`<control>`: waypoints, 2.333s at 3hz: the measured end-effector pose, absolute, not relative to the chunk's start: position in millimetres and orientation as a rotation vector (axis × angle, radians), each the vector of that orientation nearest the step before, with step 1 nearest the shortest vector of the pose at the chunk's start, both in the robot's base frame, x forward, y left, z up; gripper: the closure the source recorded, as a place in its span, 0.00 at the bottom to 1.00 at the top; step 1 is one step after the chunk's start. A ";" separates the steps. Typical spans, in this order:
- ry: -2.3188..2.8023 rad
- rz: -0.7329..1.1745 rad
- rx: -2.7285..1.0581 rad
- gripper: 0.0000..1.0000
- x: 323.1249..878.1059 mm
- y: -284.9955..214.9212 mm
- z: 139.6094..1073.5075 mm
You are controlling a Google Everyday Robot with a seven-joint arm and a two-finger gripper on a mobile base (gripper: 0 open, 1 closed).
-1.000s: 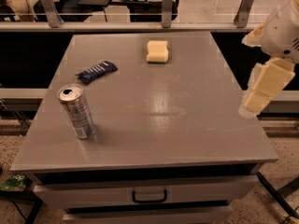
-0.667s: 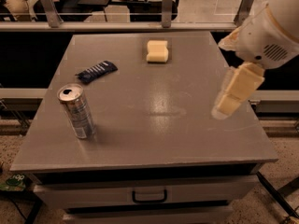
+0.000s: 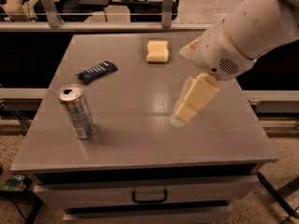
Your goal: Knock redbull can over
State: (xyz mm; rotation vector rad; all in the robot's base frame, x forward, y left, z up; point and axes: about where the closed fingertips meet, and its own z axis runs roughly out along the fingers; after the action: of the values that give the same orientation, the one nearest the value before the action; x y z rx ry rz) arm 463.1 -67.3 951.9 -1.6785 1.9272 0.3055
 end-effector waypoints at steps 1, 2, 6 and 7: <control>1.843 0.386 -1.681 0.00 459.0 -21.1 950.9; 1.776 0.466 -1.694 0.00 456.1 21.3 946.8; 1.619 0.704 -1.771 0.00 459.1 130.1 913.5; 1.596 0.723 -1.785 0.00 457.1 144.6 912.1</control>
Offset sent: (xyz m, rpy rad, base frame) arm -0.0086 0.1389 -0.0130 0.2153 0.0164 0.1725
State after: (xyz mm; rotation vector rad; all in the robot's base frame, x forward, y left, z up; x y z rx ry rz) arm 457.1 144.6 912.1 -1.7847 1.5955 0.7235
